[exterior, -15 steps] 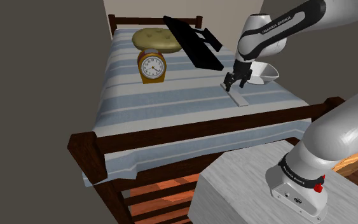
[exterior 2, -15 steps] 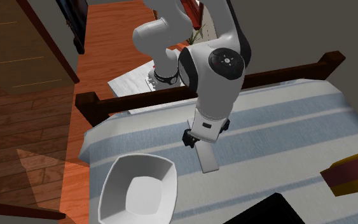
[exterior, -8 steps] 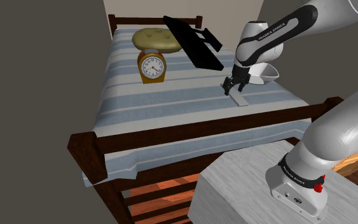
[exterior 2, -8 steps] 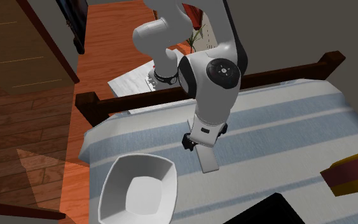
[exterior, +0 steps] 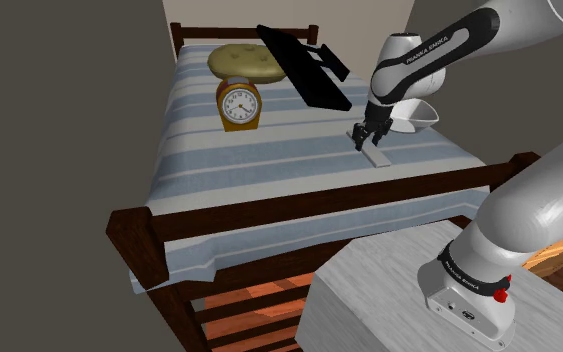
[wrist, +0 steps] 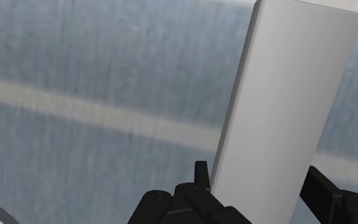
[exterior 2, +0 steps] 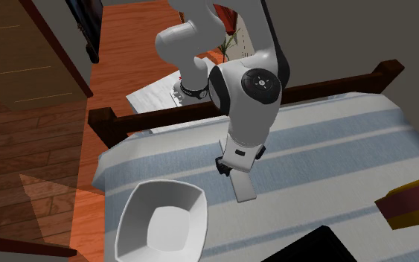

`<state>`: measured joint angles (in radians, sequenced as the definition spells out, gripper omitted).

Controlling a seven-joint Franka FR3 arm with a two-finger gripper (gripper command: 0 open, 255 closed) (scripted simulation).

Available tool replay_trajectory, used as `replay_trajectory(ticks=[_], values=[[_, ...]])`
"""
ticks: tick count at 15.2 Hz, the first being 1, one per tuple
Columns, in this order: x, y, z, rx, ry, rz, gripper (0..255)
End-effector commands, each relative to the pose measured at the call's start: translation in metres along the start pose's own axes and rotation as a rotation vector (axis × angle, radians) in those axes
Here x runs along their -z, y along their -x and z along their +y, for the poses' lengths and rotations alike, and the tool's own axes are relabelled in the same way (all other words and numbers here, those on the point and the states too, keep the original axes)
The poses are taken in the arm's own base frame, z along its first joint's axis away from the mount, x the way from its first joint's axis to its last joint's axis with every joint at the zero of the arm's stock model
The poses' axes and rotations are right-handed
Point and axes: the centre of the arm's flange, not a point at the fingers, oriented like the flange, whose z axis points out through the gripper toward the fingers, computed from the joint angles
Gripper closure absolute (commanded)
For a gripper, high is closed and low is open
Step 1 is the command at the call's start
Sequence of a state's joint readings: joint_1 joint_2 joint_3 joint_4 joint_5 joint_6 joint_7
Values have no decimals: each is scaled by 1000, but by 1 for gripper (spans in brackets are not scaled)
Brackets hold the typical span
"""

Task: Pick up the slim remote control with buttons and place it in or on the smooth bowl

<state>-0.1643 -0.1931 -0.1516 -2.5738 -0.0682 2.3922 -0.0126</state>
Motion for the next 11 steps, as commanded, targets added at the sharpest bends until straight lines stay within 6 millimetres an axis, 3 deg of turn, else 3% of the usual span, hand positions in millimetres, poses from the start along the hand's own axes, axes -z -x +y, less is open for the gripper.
replay_trajectory(ticks=[1,6,11], values=[[0,0,0,1,0,0,255],[0,0,0,1,0,0,255],[26,0,0,1,0,0,255]])
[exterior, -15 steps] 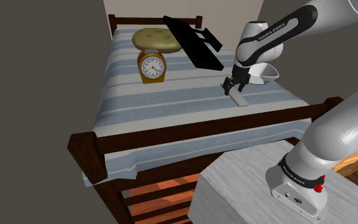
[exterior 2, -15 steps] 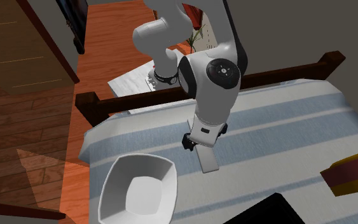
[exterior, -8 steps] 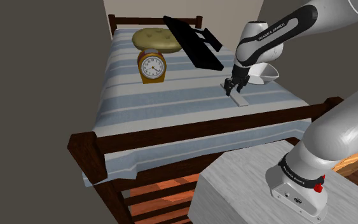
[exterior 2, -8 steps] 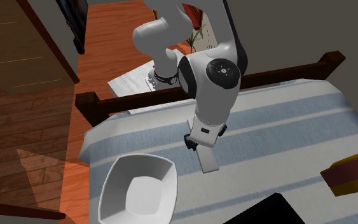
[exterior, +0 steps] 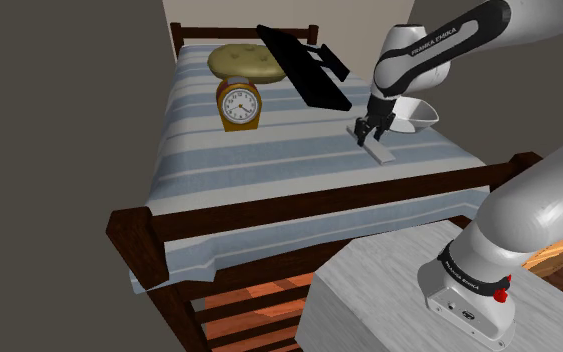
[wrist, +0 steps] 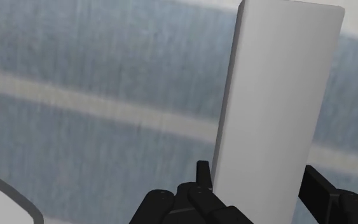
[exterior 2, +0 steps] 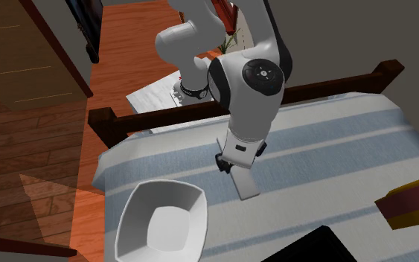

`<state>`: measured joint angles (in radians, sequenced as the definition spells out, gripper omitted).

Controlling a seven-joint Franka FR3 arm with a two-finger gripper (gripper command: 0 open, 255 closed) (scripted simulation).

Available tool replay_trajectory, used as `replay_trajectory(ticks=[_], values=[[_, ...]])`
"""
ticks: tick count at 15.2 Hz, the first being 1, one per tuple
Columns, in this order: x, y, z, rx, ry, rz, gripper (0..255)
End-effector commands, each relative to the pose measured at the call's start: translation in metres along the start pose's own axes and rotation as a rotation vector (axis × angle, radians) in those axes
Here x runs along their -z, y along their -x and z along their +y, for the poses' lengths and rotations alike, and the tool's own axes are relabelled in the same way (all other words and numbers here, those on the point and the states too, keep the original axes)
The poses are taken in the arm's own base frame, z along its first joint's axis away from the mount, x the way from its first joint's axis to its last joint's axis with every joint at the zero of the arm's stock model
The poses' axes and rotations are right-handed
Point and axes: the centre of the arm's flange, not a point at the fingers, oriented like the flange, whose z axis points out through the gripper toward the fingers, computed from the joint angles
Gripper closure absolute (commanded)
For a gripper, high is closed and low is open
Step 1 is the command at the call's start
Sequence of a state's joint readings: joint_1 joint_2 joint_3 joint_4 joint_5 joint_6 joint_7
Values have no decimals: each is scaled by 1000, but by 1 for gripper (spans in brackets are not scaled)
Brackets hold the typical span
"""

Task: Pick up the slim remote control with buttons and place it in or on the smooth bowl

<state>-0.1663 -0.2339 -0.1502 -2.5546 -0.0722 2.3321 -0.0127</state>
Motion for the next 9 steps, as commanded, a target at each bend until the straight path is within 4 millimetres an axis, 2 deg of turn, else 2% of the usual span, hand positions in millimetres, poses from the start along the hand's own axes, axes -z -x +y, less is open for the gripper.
replay_trajectory(ticks=[1,9], values=[[11,-1,-1,0,0,0,255],[53,-1,0,0,0,0,255]])
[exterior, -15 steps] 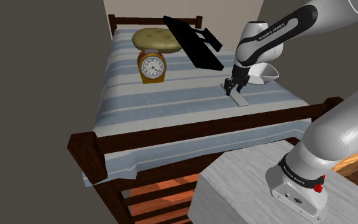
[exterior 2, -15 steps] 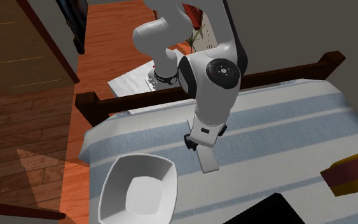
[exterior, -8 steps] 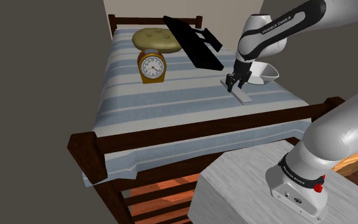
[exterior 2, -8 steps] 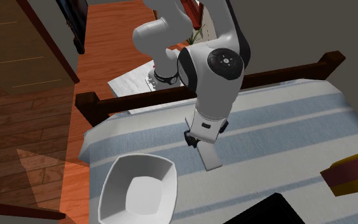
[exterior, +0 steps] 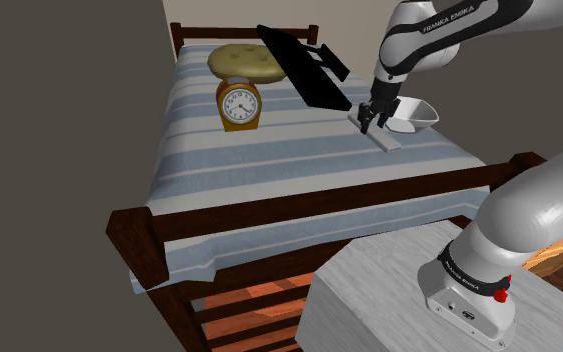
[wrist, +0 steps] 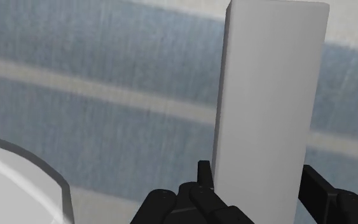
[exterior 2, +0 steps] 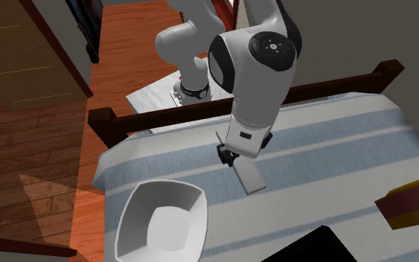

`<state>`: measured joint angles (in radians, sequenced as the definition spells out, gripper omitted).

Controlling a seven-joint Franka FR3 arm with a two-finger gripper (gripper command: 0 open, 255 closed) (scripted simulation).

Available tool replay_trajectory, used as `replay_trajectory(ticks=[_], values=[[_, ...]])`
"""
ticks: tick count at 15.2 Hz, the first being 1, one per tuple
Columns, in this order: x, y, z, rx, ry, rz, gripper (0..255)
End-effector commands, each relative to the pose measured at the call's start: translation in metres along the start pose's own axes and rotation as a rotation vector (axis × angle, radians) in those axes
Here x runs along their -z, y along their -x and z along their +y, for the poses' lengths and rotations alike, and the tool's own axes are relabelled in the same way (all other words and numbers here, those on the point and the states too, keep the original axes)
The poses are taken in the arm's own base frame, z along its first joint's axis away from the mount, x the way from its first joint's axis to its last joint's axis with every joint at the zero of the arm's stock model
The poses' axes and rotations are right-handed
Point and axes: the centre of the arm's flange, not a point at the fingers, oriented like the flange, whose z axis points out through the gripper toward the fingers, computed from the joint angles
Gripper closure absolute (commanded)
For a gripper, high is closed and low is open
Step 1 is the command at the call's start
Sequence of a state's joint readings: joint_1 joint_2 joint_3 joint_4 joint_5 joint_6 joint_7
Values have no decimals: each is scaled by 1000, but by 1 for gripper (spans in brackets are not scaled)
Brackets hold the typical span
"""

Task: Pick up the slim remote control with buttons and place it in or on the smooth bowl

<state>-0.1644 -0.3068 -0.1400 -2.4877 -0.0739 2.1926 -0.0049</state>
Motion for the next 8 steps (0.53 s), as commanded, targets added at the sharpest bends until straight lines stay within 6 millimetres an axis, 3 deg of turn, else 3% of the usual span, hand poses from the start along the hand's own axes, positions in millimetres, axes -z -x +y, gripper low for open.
replay_trajectory(ticks=[1,8], values=[[10,1,2,0,0,0,255],[47,0,2,0,0,0,255]])
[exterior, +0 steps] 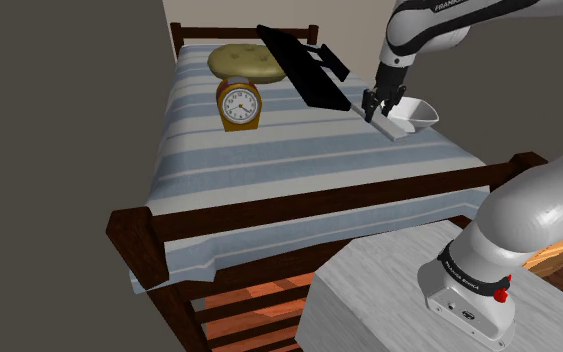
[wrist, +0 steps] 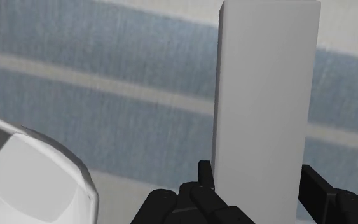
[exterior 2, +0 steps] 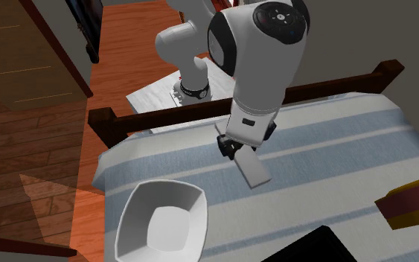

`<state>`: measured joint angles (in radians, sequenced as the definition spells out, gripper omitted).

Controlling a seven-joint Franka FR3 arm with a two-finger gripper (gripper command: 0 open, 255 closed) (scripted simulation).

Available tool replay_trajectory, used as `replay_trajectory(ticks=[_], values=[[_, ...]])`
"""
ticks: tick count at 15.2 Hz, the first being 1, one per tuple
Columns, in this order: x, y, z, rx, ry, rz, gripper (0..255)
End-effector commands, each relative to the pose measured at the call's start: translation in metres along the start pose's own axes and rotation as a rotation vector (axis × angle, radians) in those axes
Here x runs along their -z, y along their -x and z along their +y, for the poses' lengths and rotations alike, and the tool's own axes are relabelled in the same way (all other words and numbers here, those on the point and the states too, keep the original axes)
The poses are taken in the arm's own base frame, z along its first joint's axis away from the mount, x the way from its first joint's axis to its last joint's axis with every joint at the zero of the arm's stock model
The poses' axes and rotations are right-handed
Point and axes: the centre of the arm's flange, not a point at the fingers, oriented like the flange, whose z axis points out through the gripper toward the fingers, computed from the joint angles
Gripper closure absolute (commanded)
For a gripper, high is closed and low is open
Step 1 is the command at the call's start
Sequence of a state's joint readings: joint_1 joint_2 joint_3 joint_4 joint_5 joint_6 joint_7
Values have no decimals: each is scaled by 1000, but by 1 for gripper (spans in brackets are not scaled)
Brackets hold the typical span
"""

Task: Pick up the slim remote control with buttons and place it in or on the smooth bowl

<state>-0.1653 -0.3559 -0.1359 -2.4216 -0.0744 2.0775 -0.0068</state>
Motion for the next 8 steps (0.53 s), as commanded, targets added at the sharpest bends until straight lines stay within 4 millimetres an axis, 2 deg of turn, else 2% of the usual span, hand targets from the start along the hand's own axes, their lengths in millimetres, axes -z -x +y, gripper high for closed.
replay_trajectory(ticks=[1,8], values=[[11,0,1,0,0,0,255],[48,0,1,0,0,0,255]])
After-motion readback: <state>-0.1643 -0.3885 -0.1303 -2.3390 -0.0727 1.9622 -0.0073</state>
